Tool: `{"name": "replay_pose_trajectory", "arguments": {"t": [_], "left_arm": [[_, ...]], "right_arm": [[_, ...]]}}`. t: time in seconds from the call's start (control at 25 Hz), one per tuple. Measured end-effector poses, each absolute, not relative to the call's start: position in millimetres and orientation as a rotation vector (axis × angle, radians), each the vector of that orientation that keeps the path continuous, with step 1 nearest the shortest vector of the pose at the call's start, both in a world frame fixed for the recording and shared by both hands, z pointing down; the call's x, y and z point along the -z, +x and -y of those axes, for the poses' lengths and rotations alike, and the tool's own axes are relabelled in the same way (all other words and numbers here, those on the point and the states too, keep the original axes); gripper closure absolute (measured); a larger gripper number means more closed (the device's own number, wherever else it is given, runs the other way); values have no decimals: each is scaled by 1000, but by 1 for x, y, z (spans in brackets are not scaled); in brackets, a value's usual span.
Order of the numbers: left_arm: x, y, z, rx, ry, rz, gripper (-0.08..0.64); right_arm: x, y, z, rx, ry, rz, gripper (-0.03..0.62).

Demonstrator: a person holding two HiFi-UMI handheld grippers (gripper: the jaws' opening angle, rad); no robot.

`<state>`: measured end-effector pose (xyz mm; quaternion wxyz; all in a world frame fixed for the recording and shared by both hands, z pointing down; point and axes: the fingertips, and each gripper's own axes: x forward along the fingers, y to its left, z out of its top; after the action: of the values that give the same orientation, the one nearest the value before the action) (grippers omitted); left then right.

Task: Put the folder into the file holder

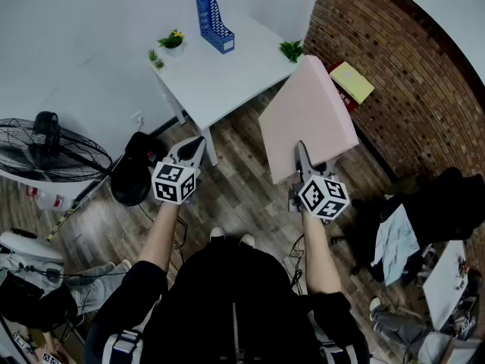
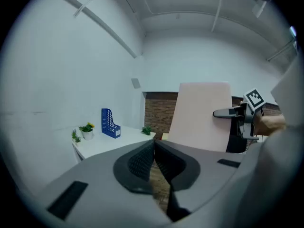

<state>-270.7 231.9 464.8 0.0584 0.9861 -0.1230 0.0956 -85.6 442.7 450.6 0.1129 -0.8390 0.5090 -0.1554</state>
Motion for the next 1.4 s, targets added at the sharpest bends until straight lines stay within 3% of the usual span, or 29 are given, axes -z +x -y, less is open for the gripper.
{"name": "replay_pose_trajectory", "arguments": {"t": [1.4], "left_arm": [[-486,-236,-248,-307,2947,416,535]], "right_arm": [[-478,-40,-471,578,-2296,-1450,436]]}}
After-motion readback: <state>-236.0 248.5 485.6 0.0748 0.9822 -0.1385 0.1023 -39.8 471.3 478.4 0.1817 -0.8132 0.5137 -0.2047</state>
